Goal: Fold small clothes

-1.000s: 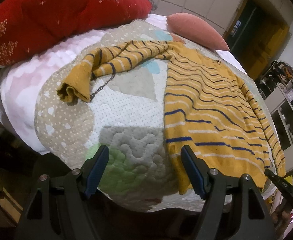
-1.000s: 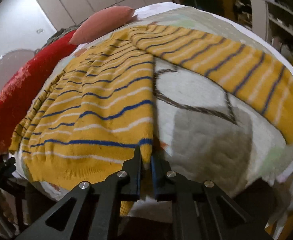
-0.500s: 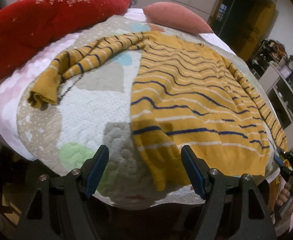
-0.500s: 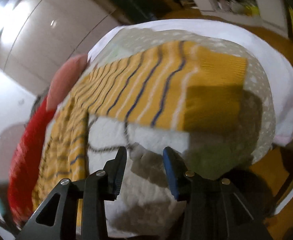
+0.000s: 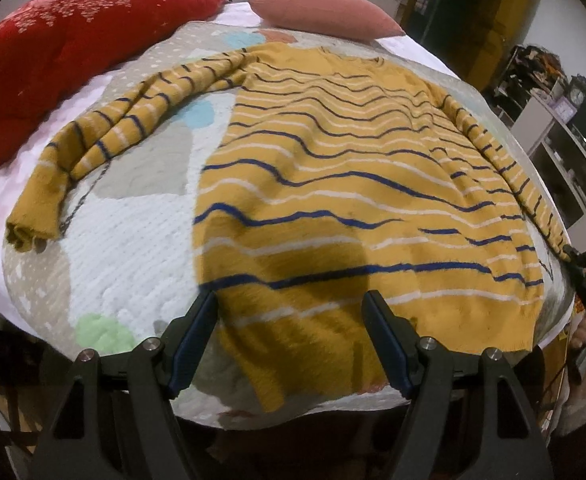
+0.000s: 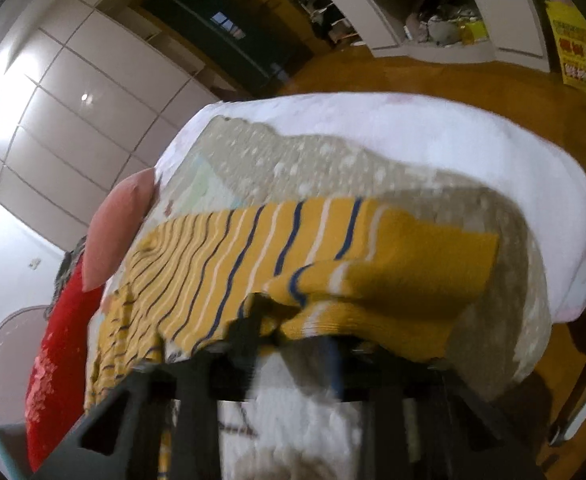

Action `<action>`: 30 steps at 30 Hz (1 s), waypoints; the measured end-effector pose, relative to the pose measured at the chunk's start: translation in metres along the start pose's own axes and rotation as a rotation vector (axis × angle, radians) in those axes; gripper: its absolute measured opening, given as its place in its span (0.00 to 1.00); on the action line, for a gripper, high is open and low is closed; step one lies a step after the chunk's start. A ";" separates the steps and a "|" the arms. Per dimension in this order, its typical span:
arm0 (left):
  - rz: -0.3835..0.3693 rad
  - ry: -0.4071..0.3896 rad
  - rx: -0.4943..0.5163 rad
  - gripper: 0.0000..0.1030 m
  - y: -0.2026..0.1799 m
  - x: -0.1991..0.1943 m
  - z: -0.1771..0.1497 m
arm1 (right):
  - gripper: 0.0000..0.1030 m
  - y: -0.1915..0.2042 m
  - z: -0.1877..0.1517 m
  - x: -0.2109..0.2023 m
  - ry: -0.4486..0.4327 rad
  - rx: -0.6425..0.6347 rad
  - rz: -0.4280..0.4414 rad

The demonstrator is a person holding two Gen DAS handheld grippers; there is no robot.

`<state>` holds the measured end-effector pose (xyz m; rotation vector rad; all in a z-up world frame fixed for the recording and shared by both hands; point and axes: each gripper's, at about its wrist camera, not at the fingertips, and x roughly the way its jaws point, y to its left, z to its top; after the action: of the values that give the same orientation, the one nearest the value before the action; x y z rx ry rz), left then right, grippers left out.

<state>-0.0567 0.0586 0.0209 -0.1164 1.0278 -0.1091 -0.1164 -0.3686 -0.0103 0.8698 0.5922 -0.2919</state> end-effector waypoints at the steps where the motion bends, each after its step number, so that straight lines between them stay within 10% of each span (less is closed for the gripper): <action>1: -0.001 0.003 0.007 0.71 -0.003 0.001 0.002 | 0.13 0.000 0.008 -0.001 -0.015 -0.002 -0.009; 13: -0.038 0.003 0.024 0.73 -0.014 0.011 0.012 | 0.06 0.047 0.121 -0.029 -0.231 -0.129 -0.138; 30: -0.087 -0.105 -0.109 0.73 0.057 -0.019 0.010 | 0.06 0.271 0.051 0.045 -0.068 -0.624 0.001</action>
<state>-0.0553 0.1179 0.0337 -0.2632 0.9241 -0.1246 0.0658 -0.2409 0.1583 0.2572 0.5726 -0.1202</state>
